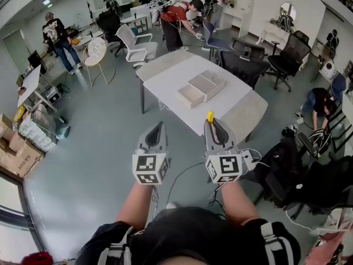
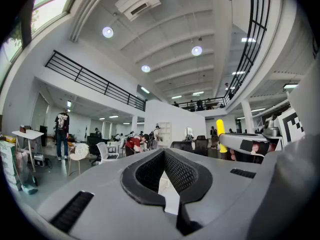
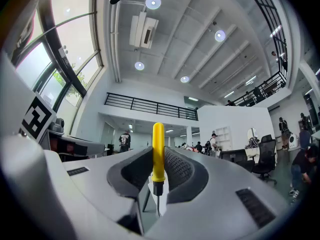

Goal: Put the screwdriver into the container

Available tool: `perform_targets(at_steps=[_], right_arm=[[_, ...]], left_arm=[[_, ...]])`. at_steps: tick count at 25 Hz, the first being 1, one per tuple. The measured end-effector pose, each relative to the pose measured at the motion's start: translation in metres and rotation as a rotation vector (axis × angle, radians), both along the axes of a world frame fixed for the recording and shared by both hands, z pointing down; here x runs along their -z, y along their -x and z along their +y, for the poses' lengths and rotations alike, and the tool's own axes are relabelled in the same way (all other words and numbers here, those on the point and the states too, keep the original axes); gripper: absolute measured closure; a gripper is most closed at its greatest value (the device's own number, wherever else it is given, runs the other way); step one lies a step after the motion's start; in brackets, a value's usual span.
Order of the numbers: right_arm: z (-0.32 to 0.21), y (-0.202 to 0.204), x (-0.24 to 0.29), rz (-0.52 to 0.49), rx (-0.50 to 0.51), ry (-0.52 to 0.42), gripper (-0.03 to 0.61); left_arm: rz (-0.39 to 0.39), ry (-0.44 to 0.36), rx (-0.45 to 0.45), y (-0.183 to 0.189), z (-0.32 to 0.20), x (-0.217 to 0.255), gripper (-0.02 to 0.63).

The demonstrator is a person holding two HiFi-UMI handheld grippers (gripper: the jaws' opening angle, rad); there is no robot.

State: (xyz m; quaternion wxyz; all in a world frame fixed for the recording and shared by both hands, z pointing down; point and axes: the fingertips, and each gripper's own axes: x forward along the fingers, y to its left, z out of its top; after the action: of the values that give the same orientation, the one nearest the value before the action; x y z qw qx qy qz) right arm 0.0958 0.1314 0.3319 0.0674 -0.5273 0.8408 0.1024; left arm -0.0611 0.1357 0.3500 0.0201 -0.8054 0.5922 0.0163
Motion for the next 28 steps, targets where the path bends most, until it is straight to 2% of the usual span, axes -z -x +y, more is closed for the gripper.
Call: perform_targets(at_steps=[12,22,28], right_arm=[[-0.009,0.015,-0.005,-0.013,-0.007,0.005,0.514],[-0.024,0.050,-0.008,0.002,-0.044,0.005,0.514],[-0.035,0.068,-0.015,-0.005,-0.084,0.007,0.514]], left_arm=[[0.010,0.012,0.003,0.020,-0.009,-0.009,0.607],[0.031,0.020,-0.025,0.058,-0.028,-0.018,0.607],[0.016,0.014,-0.053,0.080,-0.044,-0.026,0.607]])
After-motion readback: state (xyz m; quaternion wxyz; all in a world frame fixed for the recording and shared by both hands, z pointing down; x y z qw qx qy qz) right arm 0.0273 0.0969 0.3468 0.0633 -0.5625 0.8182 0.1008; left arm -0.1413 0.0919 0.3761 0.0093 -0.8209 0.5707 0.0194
